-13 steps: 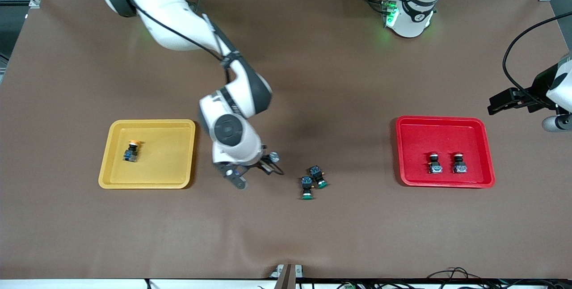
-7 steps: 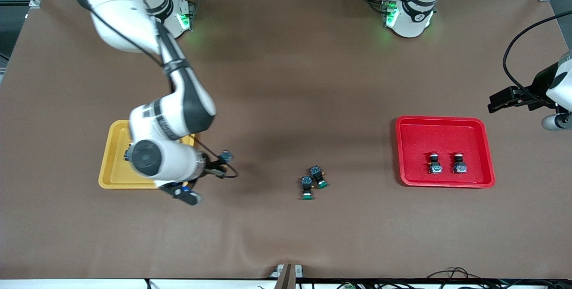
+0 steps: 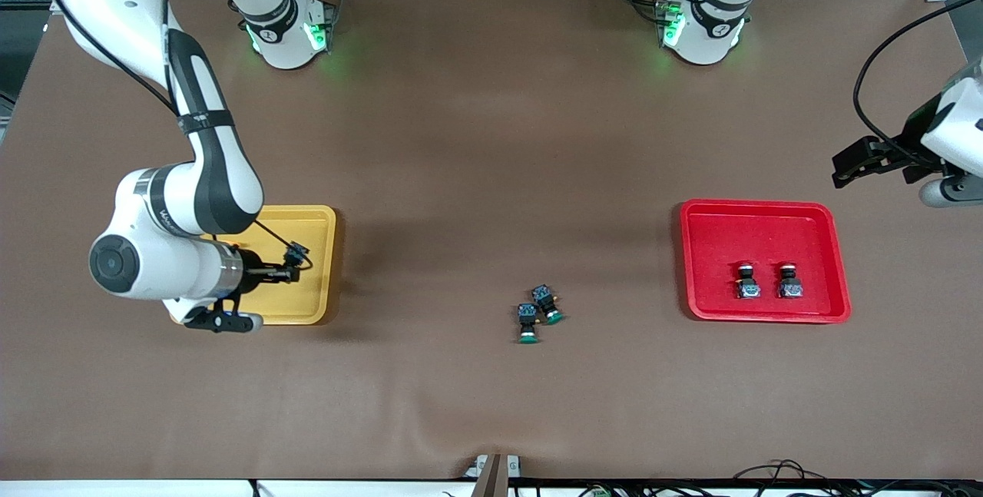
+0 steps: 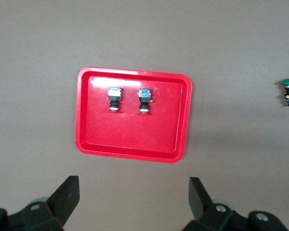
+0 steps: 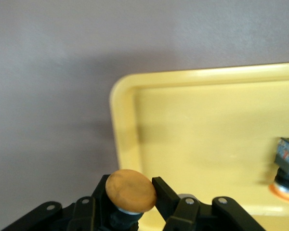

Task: Place red and yellow buttons in trays
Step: 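Carry the yellow button to the yellow tray with the right gripper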

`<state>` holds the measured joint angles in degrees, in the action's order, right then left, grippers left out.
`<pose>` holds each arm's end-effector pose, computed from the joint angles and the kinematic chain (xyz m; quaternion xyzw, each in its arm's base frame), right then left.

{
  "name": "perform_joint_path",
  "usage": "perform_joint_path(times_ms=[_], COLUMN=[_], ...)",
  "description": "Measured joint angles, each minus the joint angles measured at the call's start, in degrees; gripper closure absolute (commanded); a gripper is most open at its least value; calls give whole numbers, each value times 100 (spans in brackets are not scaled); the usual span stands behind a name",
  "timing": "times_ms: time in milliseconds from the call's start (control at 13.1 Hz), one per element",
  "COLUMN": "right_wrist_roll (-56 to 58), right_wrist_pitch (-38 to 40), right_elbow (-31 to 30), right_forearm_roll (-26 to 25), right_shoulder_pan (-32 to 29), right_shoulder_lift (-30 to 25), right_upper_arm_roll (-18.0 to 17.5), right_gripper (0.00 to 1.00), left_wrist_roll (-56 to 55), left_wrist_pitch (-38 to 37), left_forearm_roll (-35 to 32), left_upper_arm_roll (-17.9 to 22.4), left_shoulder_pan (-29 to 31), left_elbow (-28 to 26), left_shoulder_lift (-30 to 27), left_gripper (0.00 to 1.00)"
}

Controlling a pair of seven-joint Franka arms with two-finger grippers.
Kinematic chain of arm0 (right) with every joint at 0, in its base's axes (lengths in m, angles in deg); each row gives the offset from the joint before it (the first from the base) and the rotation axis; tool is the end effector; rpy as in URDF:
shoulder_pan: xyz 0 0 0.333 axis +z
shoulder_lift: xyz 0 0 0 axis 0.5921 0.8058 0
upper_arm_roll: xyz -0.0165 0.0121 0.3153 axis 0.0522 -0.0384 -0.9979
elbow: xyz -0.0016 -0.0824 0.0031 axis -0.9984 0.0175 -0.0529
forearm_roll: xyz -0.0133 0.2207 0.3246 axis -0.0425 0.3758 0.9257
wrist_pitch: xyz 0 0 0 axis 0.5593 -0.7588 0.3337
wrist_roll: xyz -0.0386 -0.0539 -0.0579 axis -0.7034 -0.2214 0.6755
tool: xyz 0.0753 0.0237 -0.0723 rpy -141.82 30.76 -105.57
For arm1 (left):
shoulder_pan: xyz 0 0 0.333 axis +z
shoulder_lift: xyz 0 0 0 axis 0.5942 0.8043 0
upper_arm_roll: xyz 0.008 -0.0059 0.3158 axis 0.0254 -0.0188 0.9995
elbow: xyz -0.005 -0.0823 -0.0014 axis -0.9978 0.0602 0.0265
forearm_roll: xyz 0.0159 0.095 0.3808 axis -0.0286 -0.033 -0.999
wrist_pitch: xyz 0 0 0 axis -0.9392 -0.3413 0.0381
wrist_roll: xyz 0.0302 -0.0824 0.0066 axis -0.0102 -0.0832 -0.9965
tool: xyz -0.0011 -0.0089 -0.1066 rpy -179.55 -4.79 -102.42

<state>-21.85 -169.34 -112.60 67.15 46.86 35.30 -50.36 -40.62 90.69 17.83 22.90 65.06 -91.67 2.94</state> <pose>0.6621 0.0916 0.2915 -0.9928 0.0223 0.0918 0.0735 0.5810 -0.0326 0.6019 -0.9994 -0.0215 -0.0128 0.0241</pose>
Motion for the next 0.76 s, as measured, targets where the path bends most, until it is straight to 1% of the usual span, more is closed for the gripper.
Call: perform_joint_path(times_ms=[153, 305, 534, 610, 686, 763], right_wrist_roll=[400, 717, 1025, 1087, 1118, 1125], right_wrist_pitch=[-758, -1439, -1843, -1909, -1959, -1995], right_elbow=[-743, -1294, -1645, -1684, -1709, -1737], right_forearm_roll=[-1, -2, -2, -3, -3, -3], right_shoulder_pan=[-44, -63, -206, -272, -328, -375], right_shoulder_lift=[-77, -85, -87, -87, -87, -87], right_upper_arm_roll=[0, 3, 11, 13, 12, 13], right_gripper=[100, 100, 100, 93, 70, 55], left_wrist_roll=[0, 0, 10, 17, 19, 19], left_wrist_pitch=[29, 70, 143, 145, 145, 145], left_forearm_roll=[19, 89, 174, 182, 183, 185], left_upper_arm_roll=[11, 22, 33, 39, 42, 42], left_shoulder_pan=[22, 51, 152, 167, 168, 166], left_elbow=[-61, -59, 86, 160, 207, 239], left_shoulder_lift=[-43, -50, -47, -36, -24, -4], left_gripper=[0, 0, 0, 0, 0, 0])
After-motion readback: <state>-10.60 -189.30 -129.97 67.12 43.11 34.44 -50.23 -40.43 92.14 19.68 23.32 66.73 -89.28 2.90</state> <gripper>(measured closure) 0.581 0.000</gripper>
